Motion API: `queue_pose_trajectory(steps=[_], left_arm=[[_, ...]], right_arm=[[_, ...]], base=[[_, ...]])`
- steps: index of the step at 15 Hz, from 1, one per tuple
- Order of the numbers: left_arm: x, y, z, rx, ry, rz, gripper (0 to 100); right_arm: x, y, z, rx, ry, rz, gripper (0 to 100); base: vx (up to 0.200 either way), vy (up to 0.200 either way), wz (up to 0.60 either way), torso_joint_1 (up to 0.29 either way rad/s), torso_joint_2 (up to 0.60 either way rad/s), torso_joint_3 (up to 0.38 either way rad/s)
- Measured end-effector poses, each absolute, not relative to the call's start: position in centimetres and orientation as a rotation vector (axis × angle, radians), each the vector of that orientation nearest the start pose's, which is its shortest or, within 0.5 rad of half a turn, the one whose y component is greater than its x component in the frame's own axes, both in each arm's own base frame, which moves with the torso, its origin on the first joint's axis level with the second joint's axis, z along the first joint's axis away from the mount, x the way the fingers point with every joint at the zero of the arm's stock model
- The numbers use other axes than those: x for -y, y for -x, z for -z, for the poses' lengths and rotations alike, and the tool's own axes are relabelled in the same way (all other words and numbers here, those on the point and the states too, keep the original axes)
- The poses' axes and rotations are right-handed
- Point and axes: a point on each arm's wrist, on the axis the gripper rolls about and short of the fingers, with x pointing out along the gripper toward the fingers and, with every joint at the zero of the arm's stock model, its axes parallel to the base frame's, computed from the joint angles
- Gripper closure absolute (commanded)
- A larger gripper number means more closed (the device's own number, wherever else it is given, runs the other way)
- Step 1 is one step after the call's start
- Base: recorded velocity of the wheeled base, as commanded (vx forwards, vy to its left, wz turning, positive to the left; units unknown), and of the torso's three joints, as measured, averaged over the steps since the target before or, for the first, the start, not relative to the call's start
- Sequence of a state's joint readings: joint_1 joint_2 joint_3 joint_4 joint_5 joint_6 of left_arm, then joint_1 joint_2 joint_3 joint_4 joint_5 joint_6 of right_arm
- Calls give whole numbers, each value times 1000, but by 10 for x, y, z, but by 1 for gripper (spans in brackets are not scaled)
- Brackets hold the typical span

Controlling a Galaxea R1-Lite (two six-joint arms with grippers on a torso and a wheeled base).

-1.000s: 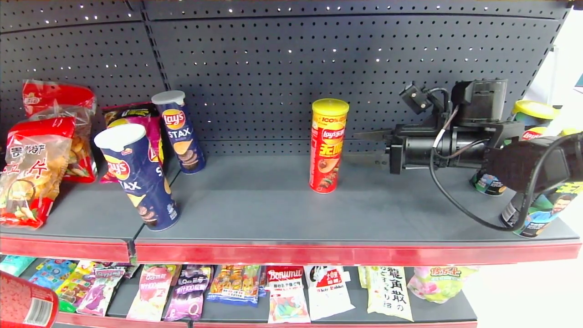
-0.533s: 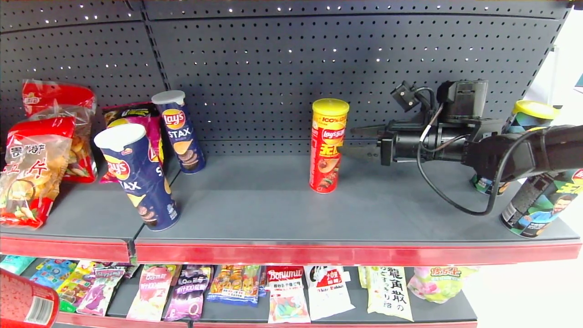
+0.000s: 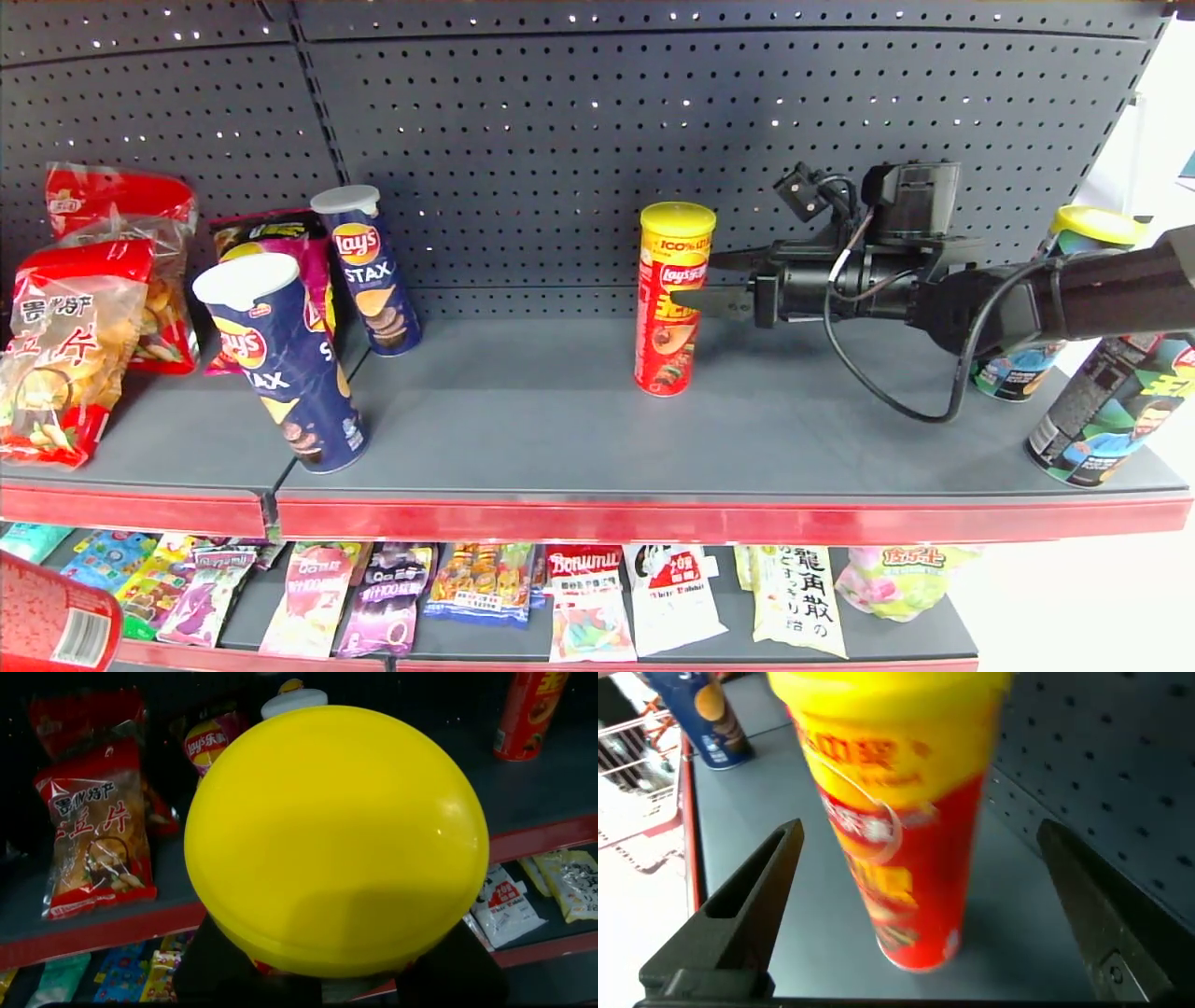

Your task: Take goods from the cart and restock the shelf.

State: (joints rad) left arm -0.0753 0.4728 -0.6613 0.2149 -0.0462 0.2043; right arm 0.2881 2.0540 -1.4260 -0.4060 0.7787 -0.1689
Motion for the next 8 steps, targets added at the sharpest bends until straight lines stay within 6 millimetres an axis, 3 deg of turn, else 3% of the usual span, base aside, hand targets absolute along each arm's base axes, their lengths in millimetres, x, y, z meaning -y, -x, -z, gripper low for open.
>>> queue_pose_trajectory(steps=[8], left_arm=[[0,8,-241,-9,-204,122,100]], right_arm=[[-154,-407,-202,-109,103,-1115,0]], base=[[0,0,0,0,0,0]])
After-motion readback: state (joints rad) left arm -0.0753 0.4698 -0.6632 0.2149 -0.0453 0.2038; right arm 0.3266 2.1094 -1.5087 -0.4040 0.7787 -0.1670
